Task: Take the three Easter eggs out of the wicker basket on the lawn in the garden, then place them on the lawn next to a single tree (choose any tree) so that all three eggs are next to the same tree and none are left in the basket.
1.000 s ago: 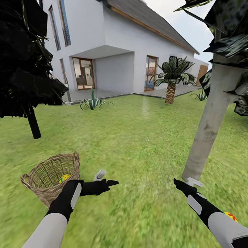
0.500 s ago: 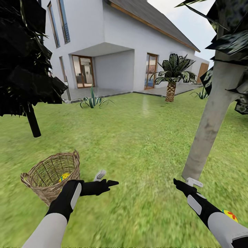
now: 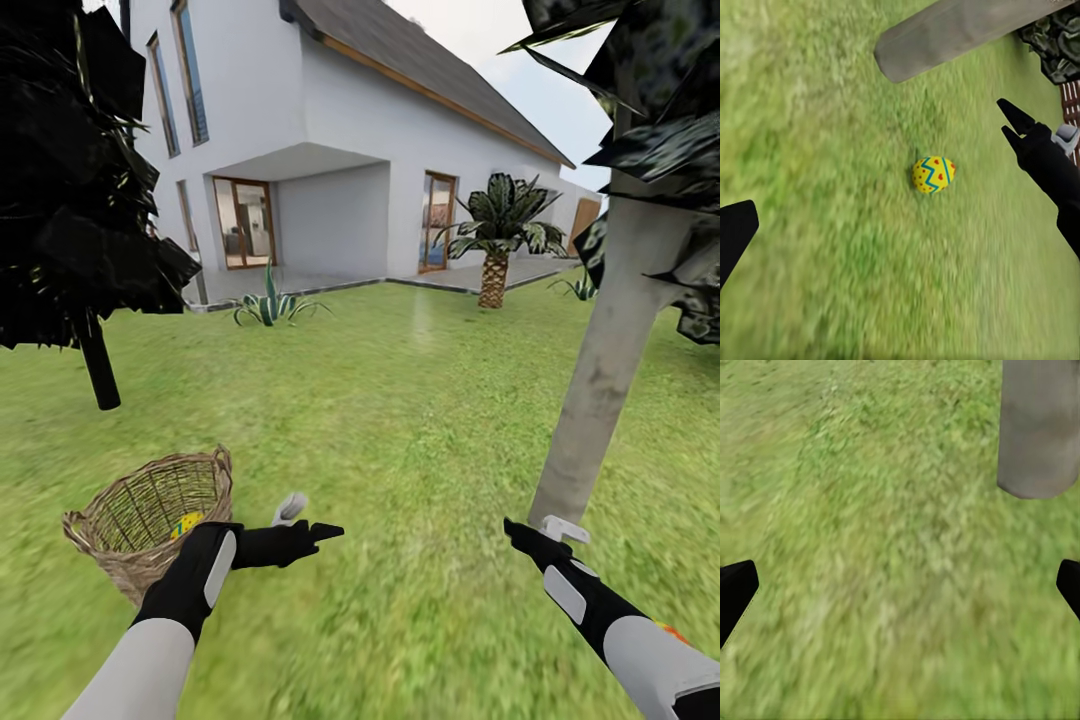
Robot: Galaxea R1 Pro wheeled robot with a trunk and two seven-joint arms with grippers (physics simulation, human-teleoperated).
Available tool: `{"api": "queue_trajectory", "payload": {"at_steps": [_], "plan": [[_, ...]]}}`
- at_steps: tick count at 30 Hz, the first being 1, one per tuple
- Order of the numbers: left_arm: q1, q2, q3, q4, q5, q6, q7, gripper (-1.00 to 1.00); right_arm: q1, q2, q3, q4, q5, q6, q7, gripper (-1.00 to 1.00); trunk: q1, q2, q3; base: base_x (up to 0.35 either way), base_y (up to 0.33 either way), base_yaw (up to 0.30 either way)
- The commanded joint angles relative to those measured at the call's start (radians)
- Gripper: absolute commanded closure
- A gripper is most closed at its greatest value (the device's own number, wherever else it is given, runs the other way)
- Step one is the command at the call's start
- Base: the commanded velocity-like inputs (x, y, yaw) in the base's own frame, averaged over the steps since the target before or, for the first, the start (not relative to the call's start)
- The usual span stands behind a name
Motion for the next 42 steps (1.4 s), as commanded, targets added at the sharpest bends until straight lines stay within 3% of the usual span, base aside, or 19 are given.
{"api": "queue_trajectory", "payload": {"at_steps": [1,12,15,19,28,31,36,39,42], "plan": [[0.0,-0.001,0.004,0.0,0.002,0.008,-0.001,-1.0,-0.001,-0.001,0.008,0.0,-0.01,-0.004,-0.002,-1.0,-0.001,0.0,0.003,0.0,0.0,0.0],[0.0,-0.002,0.004,0.0,0.002,0.008,0.0,-1.0,0.0,0.001,0.01,0.0,-0.009,0.0,-0.003,-1.0,-0.006,0.002,0.045,0.0,0.0,0.0],[-0.001,-0.002,0.004,0.0,0.002,0.008,0.0,-1.0,0.0,0.012,0.01,0.0,-0.008,0.02,-0.004,-1.0,-0.01,0.01,0.052,0.0,0.0,0.0],[-0.001,-0.002,0.004,0.0,0.002,0.008,0.0,-1.0,-0.001,0.028,0.009,0.0,-0.007,0.109,-0.007,-1.0,-0.026,0.038,0.059,0.0,0.0,0.0],[-0.002,0.004,0.007,0.0,0.001,0.01,-0.001,-1.0,-0.002,0.03,-0.003,0.003,-0.018,0.382,-0.017,-1.0,-0.06,0.101,0.073,0.0,0.0,0.0],[-0.002,0.004,0.006,0.001,-0.002,0.01,0.0,-1.0,-0.001,0.01,-0.019,0.011,-0.019,0.45,-0.017,-1.0,-0.072,0.122,0.077,0.0,0.0,0.0],[-0.003,0.004,0.004,0.001,-0.004,0.011,0.001,-1.0,0.0,-0.053,-0.028,0.032,-0.02,0.476,-0.013,-1.0,-0.091,0.157,0.085,0.0,0.0,0.0],[-0.002,0.011,0.003,0.004,-0.003,0.01,0.002,-1.0,0.001,-0.06,-0.028,0.082,-0.018,0.474,-0.01,-1.0,-0.102,0.178,0.089,0.0,0.0,0.0],[0.002,0.038,0.002,0.006,-0.003,0.006,0.002,-1.0,0.001,-0.06,-0.027,0.144,-0.011,0.459,-0.011,-1.0,-0.114,0.199,0.094,0.0,0.0,0.0]]}}
